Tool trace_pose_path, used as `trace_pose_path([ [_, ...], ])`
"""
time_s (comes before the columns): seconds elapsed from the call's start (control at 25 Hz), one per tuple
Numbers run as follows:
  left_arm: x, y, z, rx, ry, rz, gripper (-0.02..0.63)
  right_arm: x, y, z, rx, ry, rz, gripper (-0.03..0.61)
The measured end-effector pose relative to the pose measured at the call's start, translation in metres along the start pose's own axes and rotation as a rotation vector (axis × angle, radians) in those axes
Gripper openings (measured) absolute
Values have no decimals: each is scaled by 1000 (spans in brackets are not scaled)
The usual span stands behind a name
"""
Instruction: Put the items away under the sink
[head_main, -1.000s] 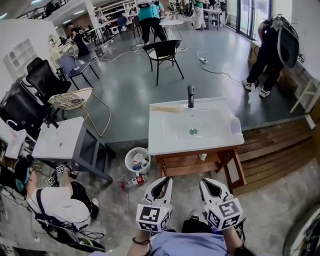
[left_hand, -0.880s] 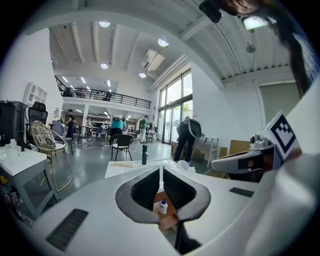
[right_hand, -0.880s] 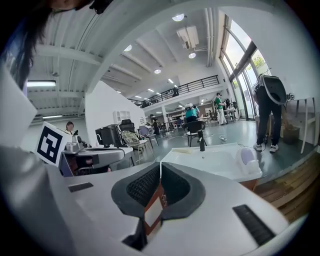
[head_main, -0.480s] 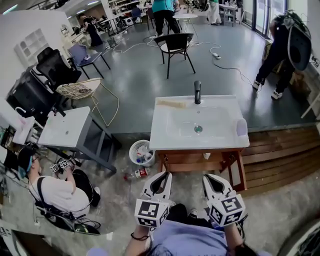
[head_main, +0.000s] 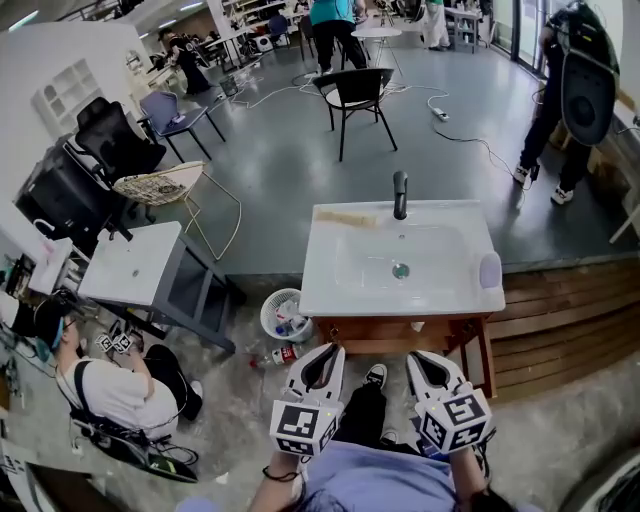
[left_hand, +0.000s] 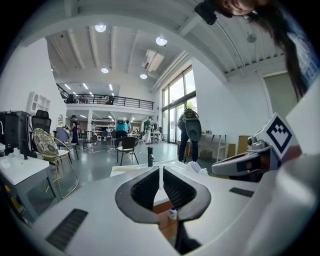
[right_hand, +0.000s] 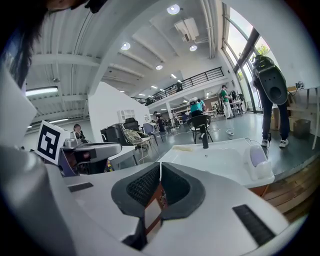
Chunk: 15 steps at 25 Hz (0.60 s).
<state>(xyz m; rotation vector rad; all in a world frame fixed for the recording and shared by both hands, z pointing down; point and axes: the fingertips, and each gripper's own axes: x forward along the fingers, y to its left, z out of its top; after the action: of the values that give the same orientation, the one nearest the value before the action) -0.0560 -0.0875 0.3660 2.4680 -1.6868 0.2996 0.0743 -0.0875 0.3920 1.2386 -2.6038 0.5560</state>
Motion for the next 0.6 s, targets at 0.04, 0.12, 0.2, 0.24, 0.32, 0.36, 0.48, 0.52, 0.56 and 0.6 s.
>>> trace_pose_path([
  [0.04,8,3,2,9,2,-6,20,5,-5,3,0,0,-4,21],
  [0.12,25,10,4,31,17,-22,20,16,-17,10,1,2,-15,21],
  [0.2,42,17,7,37,23,-37,20,30,-29,17,3,8,-24,21],
  [0.24,50,22,8,30,21,-43,20,39,-36,20,5,12,-26,21],
  [0.32,67,33,9,-1,13,-55,20,58,-46,25,6,22,-24,21],
  [0.36,76,39,9,-17,11,-61,20,68,-51,28,5,27,-21,21],
  [0.48,103,62,10,-20,14,-60,20,94,-61,39,9,36,-10,21],
  [0.52,113,70,10,-8,19,-56,20,101,-66,42,12,40,-8,21],
  [0.56,123,77,10,9,24,-56,20,109,-70,46,14,45,-7,21],
  [0.6,132,84,11,28,30,-59,20,116,-74,49,14,50,-6,21],
])
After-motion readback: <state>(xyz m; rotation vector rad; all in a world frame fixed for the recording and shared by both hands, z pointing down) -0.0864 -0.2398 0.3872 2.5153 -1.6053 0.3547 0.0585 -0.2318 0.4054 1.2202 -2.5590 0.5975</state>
